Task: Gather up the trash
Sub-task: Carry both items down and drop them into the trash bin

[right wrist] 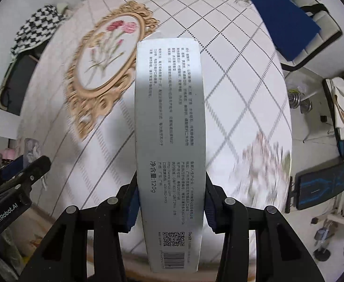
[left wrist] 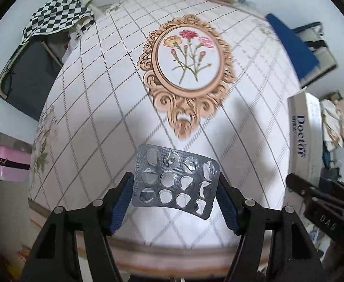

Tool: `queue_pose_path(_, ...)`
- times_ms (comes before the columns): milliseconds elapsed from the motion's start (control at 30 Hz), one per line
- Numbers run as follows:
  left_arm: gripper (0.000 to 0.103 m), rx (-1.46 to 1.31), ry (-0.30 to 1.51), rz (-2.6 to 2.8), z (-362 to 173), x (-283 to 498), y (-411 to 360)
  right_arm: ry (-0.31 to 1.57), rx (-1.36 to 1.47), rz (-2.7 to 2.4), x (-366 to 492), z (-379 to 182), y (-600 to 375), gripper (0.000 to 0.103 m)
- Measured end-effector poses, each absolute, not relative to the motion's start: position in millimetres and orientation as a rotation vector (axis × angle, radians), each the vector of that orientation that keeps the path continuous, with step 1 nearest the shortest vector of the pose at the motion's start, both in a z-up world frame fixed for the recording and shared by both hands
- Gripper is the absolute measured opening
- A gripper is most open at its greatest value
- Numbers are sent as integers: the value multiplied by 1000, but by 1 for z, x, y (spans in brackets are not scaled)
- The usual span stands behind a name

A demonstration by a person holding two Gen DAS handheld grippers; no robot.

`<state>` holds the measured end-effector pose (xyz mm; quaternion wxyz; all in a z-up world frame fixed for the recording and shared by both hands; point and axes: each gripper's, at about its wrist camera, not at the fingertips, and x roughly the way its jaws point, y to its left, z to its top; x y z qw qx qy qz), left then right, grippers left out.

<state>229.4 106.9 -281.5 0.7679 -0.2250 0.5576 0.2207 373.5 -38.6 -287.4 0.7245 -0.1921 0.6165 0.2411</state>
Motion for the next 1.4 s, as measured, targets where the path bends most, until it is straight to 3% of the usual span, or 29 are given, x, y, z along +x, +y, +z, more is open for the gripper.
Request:
queue_pose_path(233, 65, -456, 1170, 340, -264, 133, 88, 1348, -303, 508, 244, -254, -88, 48)
queue_pose_path(533, 65, -586, 1318, 304, -327, 1, 76, 1586, -250, 522, 79, -317, -133, 48)
queue_pose_path(833, 65, -762, 1506, 306, -506, -18, 70, 1824, -210, 445, 45, -506, -160, 48)
queue_pose_path(1167, 72, -860, 1606, 250, -712, 2, 82, 1856, -283, 465, 73, -726, -144, 48)
queue_pose_path(1200, 73, -864, 1603, 253, -725, 2, 85, 1861, -288, 461, 76, -744, -143, 48)
queue_pose_path(1267, 99, -874, 1597, 257, -739, 3, 90, 1855, -292, 457, 85, -769, -139, 48)
queue_pose_path(1400, 102, -850, 1588, 291, -743, -1, 92, 1859, -296, 495, 89, -805, -128, 52)
